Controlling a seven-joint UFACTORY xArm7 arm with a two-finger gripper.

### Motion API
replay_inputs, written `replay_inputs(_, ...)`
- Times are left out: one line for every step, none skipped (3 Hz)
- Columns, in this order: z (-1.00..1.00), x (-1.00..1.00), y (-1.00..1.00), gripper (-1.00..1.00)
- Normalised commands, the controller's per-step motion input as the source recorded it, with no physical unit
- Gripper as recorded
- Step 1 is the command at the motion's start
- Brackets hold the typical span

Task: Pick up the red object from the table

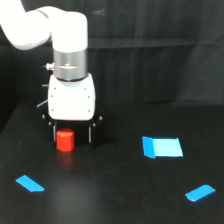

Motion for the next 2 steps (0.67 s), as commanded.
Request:
replay_inputs(-0.39, 0.07, -0.11, -0.99)
replay_inputs(0.13, 0.01, 0.09, -0.96)
